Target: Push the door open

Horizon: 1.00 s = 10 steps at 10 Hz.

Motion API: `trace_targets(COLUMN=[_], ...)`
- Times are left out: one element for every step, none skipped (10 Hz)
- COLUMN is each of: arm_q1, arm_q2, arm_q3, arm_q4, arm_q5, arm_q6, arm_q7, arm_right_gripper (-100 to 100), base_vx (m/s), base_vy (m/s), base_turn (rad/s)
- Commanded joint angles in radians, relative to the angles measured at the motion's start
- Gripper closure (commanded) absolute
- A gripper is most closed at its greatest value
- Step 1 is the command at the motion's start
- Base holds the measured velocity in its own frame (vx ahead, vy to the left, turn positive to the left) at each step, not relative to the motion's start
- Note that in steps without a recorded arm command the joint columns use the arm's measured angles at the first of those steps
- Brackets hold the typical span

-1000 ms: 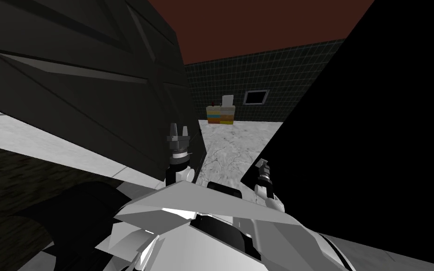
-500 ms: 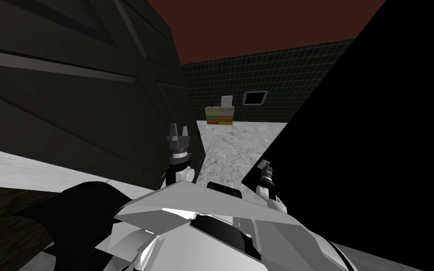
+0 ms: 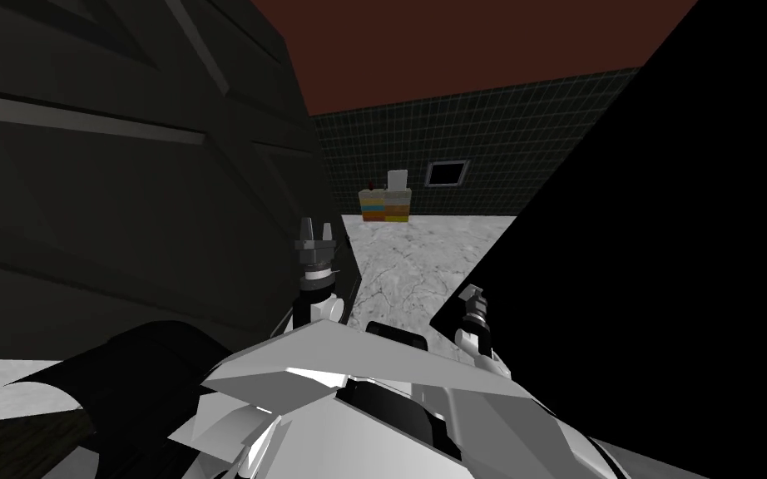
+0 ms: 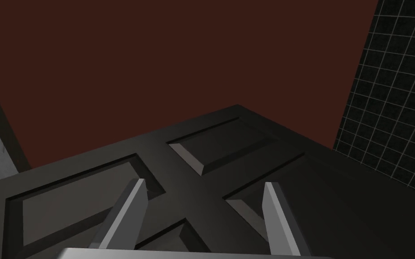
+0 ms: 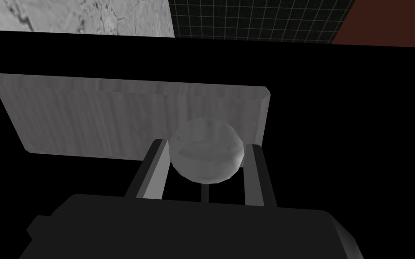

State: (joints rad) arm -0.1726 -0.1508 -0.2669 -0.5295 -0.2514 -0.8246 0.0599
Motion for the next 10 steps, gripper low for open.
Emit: trace_targets(arm_q1=[-0.012, -0.011, -0.011, -0.009, -0.007, -0.007, -0.006, -0.006, -0.004, -0.004], arm_q2=[-0.017, -0.018, -0.019, -0.018, -0.023, -0.024, -0.026, -0.026, -0.029, -0.03], arm_q3=[-0.015, -0.022, -0.027, -0.022, -0.039, -0.043, -0.051, -0.051, -0.065, -0.07], arm_q4=[0.018, 0.019, 0.02, 0.023, 0.02, 0.02, 0.022, 0.022, 0.024, 0.024], arm_q5=[-0.008, -0.012, -0.015, -0.013, -0.024, -0.026, -0.032, -0.032, -0.041, -0.044], arm_q6=[-0.014, -0.014, -0.014, -0.016, -0.016, -0.016, -0.017, -0.017, -0.018, -0.018], arm_q7=[-0.001, 0.001, 0.003, -0.001, 0.006, 0.007, 0.011, 0.011, 0.016, 0.019], arm_right_gripper=[100, 100, 100, 100, 100, 100, 100, 100, 100, 100], base_vx=[0.2, 0.186, 0.17, 0.076, 0.128, 0.186, 0.185, 0.117, 0.128, 0.158], base_vy=[0.023, 0.031, 0.038, 0.01, -0.018, 0.005, 0.005, -0.002, 0.001, -0.013], base_turn=[-0.046, -0.04, -0.041, -0.025, -0.038, -0.028, -0.036, -0.018, -0.033, -0.031])
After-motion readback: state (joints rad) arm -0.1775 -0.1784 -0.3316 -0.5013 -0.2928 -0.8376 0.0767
